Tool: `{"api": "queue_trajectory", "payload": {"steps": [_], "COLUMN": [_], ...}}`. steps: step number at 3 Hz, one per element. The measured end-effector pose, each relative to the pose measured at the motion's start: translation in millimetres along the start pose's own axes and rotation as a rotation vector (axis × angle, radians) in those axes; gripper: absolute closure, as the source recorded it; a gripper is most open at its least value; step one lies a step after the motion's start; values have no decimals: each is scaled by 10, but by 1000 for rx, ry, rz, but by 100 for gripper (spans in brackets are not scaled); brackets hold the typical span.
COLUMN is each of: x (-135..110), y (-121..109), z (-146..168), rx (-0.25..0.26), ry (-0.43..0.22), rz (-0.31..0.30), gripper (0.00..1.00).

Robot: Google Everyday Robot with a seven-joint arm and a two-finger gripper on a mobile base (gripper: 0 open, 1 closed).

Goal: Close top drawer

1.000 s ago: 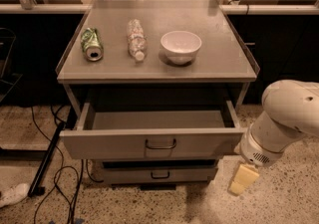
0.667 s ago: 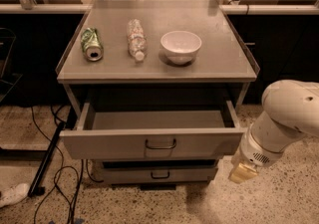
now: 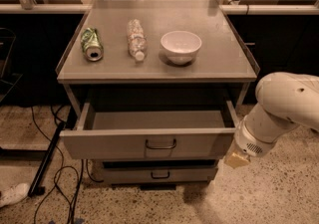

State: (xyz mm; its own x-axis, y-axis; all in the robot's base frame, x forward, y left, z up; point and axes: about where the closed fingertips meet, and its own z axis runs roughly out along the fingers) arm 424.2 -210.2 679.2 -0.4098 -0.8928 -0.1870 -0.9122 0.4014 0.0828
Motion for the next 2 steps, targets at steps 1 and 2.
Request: {"api": "queue_trajectory", "payload": {"steps": [1,2], "x": [-186,-314], "y": [-152,-265], "z": [21,71], "rx": [11,14], "ry": [-12,-19], "rz": [-7,-8], "gripper": [100,100]}}
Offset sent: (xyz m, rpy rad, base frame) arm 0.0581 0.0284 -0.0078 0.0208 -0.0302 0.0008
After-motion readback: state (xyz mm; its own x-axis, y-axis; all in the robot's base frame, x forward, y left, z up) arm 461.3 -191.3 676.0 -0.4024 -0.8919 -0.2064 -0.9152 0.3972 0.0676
